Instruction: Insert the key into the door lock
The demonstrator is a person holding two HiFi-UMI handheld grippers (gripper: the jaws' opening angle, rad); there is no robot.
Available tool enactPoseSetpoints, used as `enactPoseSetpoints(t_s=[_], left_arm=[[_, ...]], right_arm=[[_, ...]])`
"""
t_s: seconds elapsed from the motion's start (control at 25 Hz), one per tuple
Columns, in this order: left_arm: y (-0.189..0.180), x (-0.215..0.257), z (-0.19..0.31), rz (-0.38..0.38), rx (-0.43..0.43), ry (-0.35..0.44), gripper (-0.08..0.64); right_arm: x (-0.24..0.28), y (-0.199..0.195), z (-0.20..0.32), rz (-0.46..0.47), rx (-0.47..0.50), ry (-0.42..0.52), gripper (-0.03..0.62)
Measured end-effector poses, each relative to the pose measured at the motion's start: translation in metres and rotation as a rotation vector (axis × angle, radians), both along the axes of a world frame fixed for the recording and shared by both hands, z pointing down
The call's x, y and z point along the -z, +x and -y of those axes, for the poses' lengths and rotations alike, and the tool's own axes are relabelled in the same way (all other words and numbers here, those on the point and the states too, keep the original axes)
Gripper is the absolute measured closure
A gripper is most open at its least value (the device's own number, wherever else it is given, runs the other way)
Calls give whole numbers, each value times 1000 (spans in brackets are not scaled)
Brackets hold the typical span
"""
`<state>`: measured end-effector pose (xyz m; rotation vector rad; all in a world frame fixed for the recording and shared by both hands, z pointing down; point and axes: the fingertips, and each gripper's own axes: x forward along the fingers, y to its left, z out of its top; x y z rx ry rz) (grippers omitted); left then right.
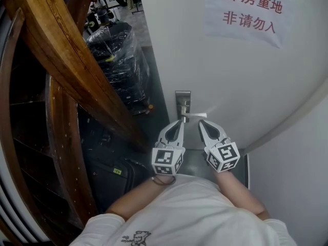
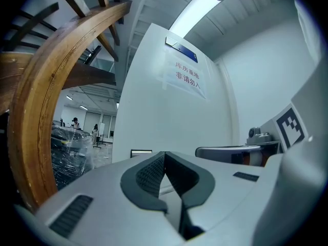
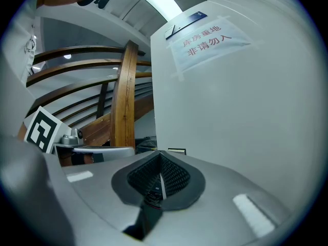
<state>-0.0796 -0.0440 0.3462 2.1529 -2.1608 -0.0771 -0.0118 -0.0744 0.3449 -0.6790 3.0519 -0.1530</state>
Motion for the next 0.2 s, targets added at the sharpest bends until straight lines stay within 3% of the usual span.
enactPoseSetpoints(t_s=[0.2], left_arm=[[3,0,-5,2,1,-1,552]], right_arm=[[1,4,-5,-3,0,1,594]])
